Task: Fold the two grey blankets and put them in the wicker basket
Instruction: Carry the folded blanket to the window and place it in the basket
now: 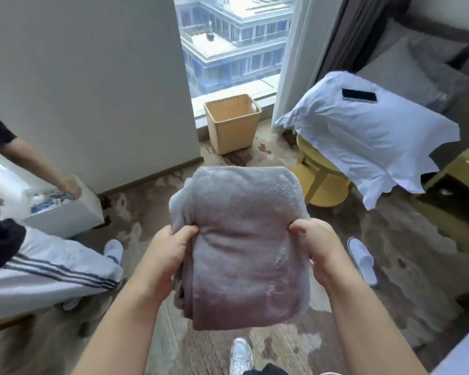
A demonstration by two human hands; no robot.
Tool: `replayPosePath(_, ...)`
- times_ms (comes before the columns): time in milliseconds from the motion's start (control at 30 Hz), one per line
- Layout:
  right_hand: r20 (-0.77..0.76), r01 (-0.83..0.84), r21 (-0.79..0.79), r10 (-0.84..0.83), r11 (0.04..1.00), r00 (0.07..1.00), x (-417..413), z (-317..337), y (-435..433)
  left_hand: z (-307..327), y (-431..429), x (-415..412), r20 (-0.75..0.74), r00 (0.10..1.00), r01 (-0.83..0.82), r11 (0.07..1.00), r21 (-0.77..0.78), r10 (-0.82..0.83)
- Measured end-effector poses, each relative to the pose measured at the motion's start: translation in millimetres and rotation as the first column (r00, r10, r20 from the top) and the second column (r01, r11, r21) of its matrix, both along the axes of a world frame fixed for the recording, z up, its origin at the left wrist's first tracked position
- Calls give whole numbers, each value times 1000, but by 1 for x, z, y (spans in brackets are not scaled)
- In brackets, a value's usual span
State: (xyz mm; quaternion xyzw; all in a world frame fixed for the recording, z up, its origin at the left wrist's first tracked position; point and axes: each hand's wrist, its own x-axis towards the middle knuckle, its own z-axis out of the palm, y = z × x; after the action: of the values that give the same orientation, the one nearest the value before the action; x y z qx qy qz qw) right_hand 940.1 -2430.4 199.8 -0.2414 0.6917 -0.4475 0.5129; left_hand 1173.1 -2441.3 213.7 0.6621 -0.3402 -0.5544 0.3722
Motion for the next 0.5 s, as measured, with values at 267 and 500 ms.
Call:
replayPosePath(267,9,-31,-8,31,999,999,-1,1,-182,-3,-188,3,-24,1000,-6,1000,21,6)
replayPosePath(500,-6,141,55,-141,988,990,-45,-19,-342,-35,-394,-48,-118,976,195,978,73,-186)
